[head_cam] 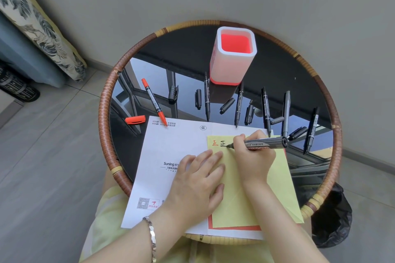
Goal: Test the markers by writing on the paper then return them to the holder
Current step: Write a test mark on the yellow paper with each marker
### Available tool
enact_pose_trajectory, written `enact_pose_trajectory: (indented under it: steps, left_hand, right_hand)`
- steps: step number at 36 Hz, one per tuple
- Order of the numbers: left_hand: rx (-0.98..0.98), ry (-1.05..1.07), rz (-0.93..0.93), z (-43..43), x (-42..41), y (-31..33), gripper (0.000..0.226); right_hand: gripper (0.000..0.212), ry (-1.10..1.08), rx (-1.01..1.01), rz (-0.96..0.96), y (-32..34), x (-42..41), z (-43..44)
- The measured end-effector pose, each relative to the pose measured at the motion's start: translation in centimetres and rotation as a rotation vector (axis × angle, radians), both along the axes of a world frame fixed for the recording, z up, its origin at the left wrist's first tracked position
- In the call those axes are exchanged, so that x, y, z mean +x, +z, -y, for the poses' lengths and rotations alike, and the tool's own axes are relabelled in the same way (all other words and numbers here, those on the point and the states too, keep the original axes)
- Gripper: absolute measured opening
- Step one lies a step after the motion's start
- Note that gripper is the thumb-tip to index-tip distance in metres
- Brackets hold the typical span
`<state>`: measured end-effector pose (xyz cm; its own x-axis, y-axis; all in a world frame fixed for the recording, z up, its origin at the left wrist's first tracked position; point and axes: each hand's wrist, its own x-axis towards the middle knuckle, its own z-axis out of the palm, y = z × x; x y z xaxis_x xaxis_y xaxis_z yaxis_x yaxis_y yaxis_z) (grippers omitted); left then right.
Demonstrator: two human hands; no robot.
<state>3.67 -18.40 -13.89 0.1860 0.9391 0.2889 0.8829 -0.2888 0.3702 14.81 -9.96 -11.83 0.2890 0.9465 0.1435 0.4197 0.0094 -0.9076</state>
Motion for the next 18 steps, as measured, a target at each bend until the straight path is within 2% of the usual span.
enact_pose_trajectory:
  steps: [5,10,13,15,18]
  left_hand:
    - [-0.006,0.000,0.003,0.0,0.0,0.0,0.030]
    - [-0.009,-0.032,-0.005,-0.1,-0.4,0.3,0.033]
    - [-0.031,-0.079,-0.020,-0.4,-1.2,0.7,0.034]
    - [-0.051,-0.117,-0.038,-0.6,-1.8,0.9,0.035]
    - [-0.078,-0.170,-0.053,-0.7,-2.6,0.8,0.036]
  right_hand:
    - [0.038,-0.039,-0.027,-0.049,0.4,0.3,-0.3]
    - [0.025,-0.014,-0.179,-0.315,1.3,0.7,-0.5]
    - [0.023,0.033,-0.285,-0.386,2.6,1.2,-1.1]
    - [0.027,0.103,-0.322,-0.379,4.0,1.5,-1.8]
    - [0.027,0.278,-0.367,-0.257,6.4,1.7,-3.3]
